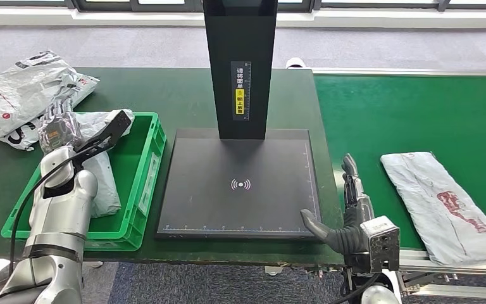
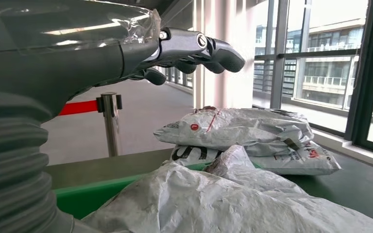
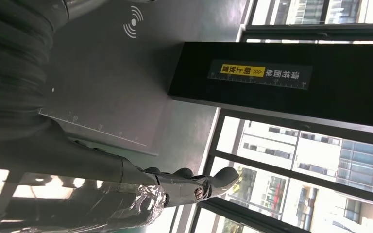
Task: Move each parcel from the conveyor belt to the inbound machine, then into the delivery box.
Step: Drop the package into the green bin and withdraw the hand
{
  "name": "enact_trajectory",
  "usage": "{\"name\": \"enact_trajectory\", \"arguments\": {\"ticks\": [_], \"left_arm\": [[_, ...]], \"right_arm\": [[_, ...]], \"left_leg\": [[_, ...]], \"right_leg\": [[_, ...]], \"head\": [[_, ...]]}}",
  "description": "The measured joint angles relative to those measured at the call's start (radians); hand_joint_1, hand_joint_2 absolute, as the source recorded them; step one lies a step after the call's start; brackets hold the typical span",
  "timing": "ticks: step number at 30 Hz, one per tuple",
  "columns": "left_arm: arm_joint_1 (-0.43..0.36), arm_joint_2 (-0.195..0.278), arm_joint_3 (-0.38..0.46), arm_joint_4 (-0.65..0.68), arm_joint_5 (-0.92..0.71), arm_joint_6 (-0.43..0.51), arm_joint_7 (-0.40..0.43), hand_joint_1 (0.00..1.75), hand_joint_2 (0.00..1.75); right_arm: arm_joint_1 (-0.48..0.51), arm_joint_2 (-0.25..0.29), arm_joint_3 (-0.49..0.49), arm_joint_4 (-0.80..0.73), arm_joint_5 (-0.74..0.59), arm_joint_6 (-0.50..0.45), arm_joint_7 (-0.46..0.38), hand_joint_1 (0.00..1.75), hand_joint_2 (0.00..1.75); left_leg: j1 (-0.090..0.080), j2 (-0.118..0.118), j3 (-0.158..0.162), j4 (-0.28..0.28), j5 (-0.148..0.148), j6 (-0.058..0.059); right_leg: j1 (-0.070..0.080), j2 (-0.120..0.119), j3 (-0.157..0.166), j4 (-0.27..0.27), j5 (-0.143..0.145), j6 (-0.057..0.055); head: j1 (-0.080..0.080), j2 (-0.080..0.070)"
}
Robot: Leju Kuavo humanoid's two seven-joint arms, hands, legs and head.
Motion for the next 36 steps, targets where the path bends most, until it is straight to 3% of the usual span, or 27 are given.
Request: {"name": "enact_trajectory", "arguments": {"ticks": [4,6,8,11,13,16,21,29,33,36], "left_arm": [[0.003,-0.021,0.003,-0.022,0.060,-0.003,-0.084,0.00,1.75],[0.006,-0.039,0.005,-0.041,0.201,-0.026,-0.179,0.00,1.75],[0.011,-0.061,0.014,-0.073,0.484,-0.106,-0.321,0.00,1.75],[0.035,-0.097,0.033,-0.153,1.133,-0.410,-0.471,0.00,1.75],[0.068,-0.118,0.041,-0.217,1.568,-0.619,-0.470,0.00,1.75],[0.137,-0.148,0.031,-0.309,1.928,-0.726,-0.418,0.00,1.75],[0.245,-0.180,-0.019,-0.415,2.020,-0.730,-0.396,0.00,1.75],[0.294,-0.191,-0.056,-0.476,2.032,-0.719,-0.396,0.00,1.75],[0.333,-0.198,-0.087,-0.506,2.001,-0.718,-0.407,0.00,1.75],[0.385,-0.208,-0.141,-0.539,1.919,-0.724,-0.458,0.00,1.75]], "right_arm": [[-0.002,0.000,-0.004,0.000,-0.005,-0.001,0.007,0.00,1.75],[-0.004,0.000,-0.009,0.000,-0.008,-0.005,0.009,0.00,1.75],[-0.004,-0.002,-0.014,0.000,-0.013,-0.012,0.010,0.00,1.75],[-0.017,-0.008,-0.016,0.010,-0.022,-0.016,0.007,0.00,1.75],[-0.036,-0.016,-0.016,0.030,-0.024,-0.023,0.004,0.00,1.75],[-0.060,-0.031,-0.016,0.058,-0.020,-0.047,0.000,0.00,1.75],[-0.085,-0.055,-0.016,0.074,0.006,-0.066,0.006,0.00,1.75],[-0.097,-0.072,-0.017,0.088,0.025,-0.071,0.012,0.00,1.75],[-0.130,-0.097,-0.025,0.107,0.105,-0.117,0.030,0.00,1.75],[-0.191,-0.146,-0.047,0.167,0.200,-0.176,0.067,0.00,1.75]], "left_leg": [[0.000,0.000,0.000,0.000,0.000,0.000],[0.000,-0.001,0.000,0.000,0.000,0.000],[0.000,-0.001,0.000,0.000,0.000,0.000],[0.000,0.000,-0.001,0.000,0.000,0.000],[-0.001,0.000,0.000,0.000,-0.001,0.001],[-0.001,0.001,0.001,0.000,-0.002,0.001],[0.000,-0.001,0.000,0.000,-0.002,0.001],[0.000,-0.001,0.001,0.000,-0.001,0.001],[-0.001,0.000,0.001,0.000,-0.001,0.001],[-0.001,0.000,0.000,0.000,-0.002,0.001]], "right_leg": [[0.000,0.000,0.000,0.000,0.000,0.000],[0.000,0.000,0.000,0.000,0.000,0.000],[0.000,0.000,0.000,0.000,0.000,0.000],[-0.001,0.000,0.001,0.000,0.000,0.000],[-0.001,0.000,0.001,0.000,0.000,0.000],[-0.001,0.000,0.001,-0.001,0.000,0.000],[0.000,-0.002,0.001,-0.001,-0.001,0.000],[0.000,-0.001,0.001,0.000,-0.001,0.000],[-0.001,0.000,0.002,-0.001,-0.001,0.000],[-0.001,-0.001,0.002,-0.001,0.000,0.001]], "head": [[0.000,0.000],[0.000,0.000],[0.000,0.000],[0.000,0.000],[0.000,0.000],[0.000,0.000],[0.000,0.000],[0.000,0.000],[0.000,0.000],[0.000,0.000]]}}
